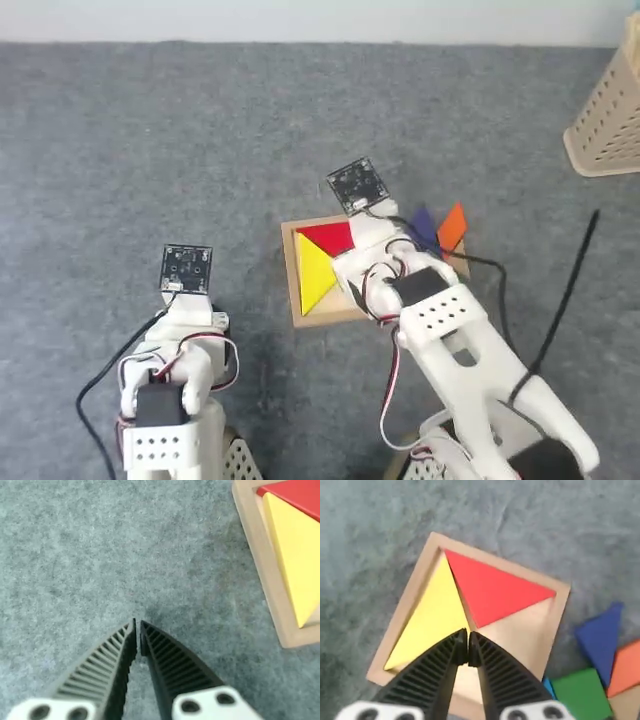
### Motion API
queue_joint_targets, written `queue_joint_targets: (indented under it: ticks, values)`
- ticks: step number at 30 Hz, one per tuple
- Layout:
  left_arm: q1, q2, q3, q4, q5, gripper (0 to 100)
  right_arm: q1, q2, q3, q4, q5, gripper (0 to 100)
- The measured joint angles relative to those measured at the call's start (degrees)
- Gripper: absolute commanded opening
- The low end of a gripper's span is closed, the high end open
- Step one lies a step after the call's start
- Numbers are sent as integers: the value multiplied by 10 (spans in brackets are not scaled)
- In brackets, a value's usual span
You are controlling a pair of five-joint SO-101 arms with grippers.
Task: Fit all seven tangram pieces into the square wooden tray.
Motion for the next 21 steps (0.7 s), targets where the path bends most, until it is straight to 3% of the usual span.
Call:
queue_joint_targets:
  ticks: [7, 21]
  values:
    - [0, 0, 0, 0, 0, 17, -21, 128, 0, -70, 0, 6]
    - [-1, 0, 0, 0, 0, 17, -22, 246, -69, -84, -1, 6]
